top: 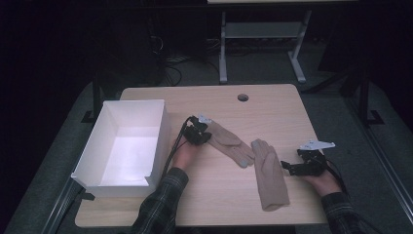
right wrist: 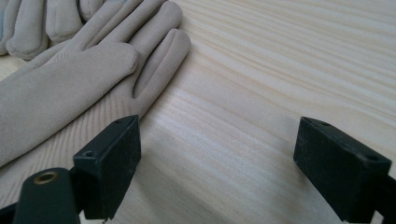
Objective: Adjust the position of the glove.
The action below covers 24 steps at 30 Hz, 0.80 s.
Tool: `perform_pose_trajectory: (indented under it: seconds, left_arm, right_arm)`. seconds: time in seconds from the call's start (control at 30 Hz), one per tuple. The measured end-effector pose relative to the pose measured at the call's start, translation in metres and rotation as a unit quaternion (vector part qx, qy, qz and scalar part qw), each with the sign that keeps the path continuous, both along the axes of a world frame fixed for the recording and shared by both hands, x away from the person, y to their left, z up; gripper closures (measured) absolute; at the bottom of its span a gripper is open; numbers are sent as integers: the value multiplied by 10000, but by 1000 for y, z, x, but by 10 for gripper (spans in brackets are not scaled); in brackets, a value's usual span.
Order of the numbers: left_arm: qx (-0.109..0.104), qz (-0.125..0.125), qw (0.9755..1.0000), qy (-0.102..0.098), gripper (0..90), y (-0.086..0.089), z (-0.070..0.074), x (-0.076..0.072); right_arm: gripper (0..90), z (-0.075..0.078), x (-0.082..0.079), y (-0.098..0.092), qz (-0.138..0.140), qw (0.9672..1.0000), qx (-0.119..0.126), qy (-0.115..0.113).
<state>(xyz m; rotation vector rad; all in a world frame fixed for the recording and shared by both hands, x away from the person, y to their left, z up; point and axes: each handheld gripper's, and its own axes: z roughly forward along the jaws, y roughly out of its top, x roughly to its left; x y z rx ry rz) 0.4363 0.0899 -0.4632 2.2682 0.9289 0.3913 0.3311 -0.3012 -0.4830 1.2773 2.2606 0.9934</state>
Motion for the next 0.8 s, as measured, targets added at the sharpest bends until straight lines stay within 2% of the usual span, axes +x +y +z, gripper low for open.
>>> perform_pose_trajectory:
  seconds: [0.1,0.13,0.27,0.37,0.47,0.8]
  left_arm:
    - [30,78,10000,25,896,2,1,-10]
    - [8,122,9999,61,896,4,1,-18]
    - [25,162,9998,136,896,7,2,-28]
    - [-95,294,9992,255,896,12,3,-43]
    - [-90,309,9990,294,896,14,4,-50]
    - [-153,124,9987,465,896,15,5,-89]
  right_arm:
    - [145,0,0,0,1,10000,0,-1]
    - [145,0,0,0,1,10000,-1,-1]
    - [145,0,0,0,1,10000,-2,-1]
    - [145,0,0,0,1,10000,-3,-1]
    - [145,0,0,0,4,10000,-5,-4]
    - [145,0,0,0,1,10000,-1,-1]
